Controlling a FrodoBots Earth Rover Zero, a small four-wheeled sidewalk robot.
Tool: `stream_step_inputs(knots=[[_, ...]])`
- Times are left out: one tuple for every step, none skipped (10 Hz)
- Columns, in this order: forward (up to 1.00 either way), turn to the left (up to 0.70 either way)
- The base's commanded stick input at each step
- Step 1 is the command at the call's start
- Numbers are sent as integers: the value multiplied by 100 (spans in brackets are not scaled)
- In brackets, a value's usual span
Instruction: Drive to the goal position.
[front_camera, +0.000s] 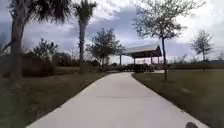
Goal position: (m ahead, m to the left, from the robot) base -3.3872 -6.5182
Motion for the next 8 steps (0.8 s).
stream_step_inputs(knots=[[-100,0],[-100,0],[-100,0],[-100,0],[-100,0],[-100,0],[-100,0],[-100,0]])
